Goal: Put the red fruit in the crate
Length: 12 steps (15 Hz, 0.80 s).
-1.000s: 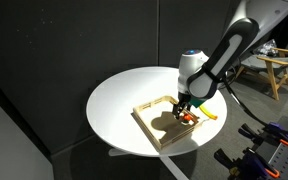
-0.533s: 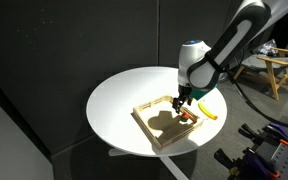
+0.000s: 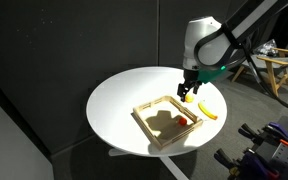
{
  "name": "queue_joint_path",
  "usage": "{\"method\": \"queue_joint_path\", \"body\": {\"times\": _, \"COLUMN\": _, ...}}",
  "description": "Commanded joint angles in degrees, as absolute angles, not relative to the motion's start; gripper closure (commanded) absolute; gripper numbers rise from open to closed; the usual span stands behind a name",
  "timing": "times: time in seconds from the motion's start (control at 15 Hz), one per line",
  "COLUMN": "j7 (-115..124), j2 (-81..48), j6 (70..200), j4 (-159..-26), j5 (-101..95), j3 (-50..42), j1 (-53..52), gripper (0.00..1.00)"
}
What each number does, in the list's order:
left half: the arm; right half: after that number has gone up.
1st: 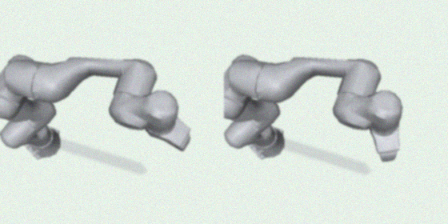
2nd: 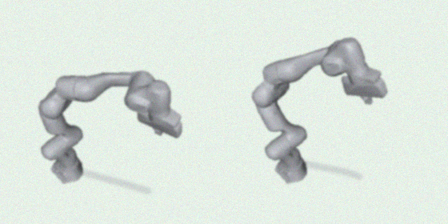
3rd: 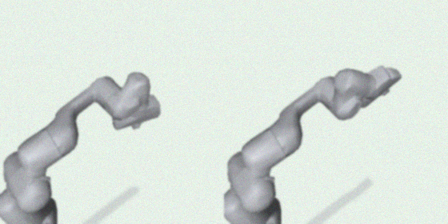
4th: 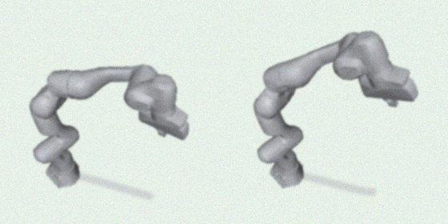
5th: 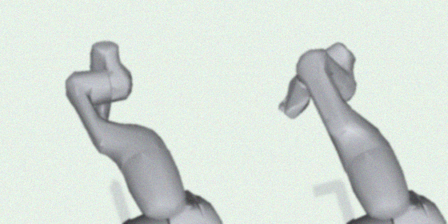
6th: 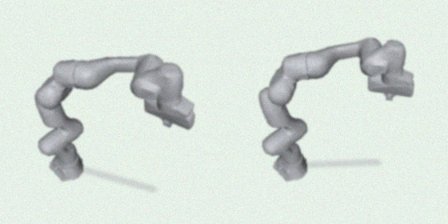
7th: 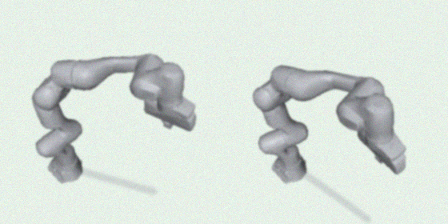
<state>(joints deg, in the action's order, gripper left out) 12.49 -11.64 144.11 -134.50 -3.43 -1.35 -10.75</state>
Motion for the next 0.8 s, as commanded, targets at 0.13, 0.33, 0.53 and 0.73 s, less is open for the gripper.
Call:
{"method": "queue_joint_path", "body": {"times": 0.13, "j7": 12.37, "j2": -0.94, "j6": 135.26, "j4": -138.84, "j5": -3.47, "j3": 0.13, "j1": -7.84, "gripper": 0.00}}
{"method": "queue_joint_path", "body": {"times": 0.33, "j7": 10.22, "j2": 3.68, "j6": 130.76, "j4": -140.75, "j5": -2.45, "j3": 0.82, "j1": -6.47, "gripper": 0.00}}
{"method": "queue_joint_path", "body": {"times": 0.53, "j7": 6.99, "j2": 8.21, "j6": 127.78, "j4": -143.15, "j5": -1.69, "j3": 1.03, "j1": -5.51, "gripper": 0.00}}
{"method": "queue_joint_path", "body": {"times": 0.73, "j7": 3.89, "j2": 12.68, "j6": 125.33, "j4": -145.10, "j5": -1.09, "j3": 0.74, "j1": -4.84, "gripper": 0.00}}
